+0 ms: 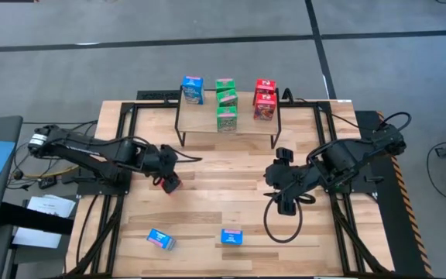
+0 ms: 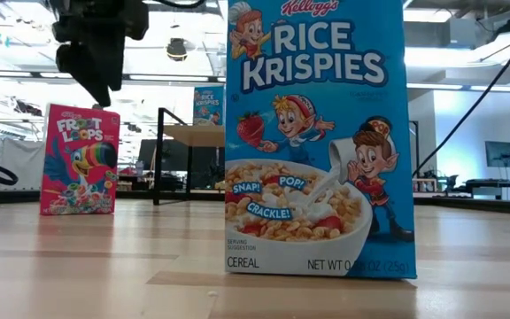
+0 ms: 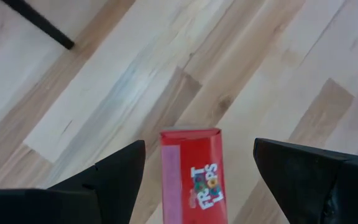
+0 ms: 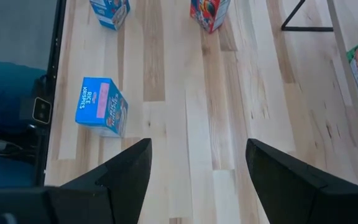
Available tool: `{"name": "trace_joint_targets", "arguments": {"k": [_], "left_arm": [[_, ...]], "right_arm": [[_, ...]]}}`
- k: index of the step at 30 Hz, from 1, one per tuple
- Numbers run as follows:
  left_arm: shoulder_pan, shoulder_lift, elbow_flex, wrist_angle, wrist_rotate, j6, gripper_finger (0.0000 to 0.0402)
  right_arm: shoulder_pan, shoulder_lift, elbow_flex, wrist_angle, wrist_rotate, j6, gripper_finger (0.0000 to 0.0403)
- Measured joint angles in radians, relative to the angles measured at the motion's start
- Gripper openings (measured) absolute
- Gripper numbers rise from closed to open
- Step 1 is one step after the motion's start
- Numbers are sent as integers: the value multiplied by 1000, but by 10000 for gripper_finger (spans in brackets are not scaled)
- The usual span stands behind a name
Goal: Stack cereal on shelf
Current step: Put the red cereal box on the shelf aligned with the red cereal boxes
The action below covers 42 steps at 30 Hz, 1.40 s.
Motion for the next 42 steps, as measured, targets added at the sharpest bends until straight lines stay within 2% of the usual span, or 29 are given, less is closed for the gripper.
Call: {"name": "trace_joint_targets", "arguments": {"k": [20,36,42], "left_arm": [[-69,7,0,-113,-42,-144,288],[-88,7,-1,-111,-27,-160,288],[-114,45,-2,-102,-36,-168,288]], "right_arm": [[0,0,0,0,-1,0,286],[0,0,0,-1,-4,0,286],[0,0,0,-2,-5,0,286]]}}
